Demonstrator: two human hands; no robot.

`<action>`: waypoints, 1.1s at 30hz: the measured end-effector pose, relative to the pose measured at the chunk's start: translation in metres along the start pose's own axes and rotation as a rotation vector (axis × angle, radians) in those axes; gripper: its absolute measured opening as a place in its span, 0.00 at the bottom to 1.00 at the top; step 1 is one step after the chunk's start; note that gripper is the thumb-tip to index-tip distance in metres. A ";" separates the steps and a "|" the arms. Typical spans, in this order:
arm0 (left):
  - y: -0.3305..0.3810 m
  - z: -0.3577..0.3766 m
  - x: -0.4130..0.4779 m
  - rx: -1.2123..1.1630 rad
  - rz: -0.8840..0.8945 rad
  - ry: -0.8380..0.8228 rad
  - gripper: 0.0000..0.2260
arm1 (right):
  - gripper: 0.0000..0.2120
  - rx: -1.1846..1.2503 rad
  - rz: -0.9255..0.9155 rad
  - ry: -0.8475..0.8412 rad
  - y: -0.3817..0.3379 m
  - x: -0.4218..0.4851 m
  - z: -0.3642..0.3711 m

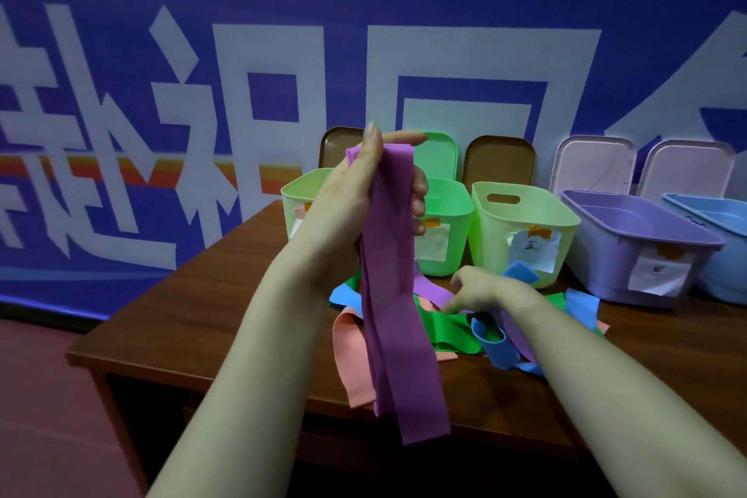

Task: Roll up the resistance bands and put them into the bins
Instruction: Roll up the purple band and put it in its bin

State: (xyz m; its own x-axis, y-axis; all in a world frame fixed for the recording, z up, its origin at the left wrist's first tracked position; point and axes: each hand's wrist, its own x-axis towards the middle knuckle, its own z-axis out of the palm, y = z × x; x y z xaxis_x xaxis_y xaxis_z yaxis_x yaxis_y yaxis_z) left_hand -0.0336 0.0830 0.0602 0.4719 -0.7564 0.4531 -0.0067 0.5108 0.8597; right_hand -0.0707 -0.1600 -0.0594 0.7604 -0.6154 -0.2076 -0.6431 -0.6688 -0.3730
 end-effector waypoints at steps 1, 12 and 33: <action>0.001 -0.002 -0.001 -0.024 -0.005 0.001 0.22 | 0.24 -0.011 0.007 0.000 -0.001 0.002 0.001; 0.000 -0.018 -0.007 -0.132 0.034 0.045 0.21 | 0.24 0.038 0.088 0.068 -0.004 0.005 0.002; -0.027 -0.010 0.012 -0.447 -0.405 0.344 0.04 | 0.14 0.849 -0.624 0.363 -0.065 -0.114 -0.094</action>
State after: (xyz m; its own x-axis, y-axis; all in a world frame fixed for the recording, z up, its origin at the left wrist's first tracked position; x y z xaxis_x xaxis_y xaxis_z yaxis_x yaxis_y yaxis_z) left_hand -0.0188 0.0638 0.0401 0.6138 -0.7881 -0.0467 0.5577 0.3910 0.7322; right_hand -0.1237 -0.0857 0.0733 0.7675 -0.4491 0.4575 0.2195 -0.4864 -0.8457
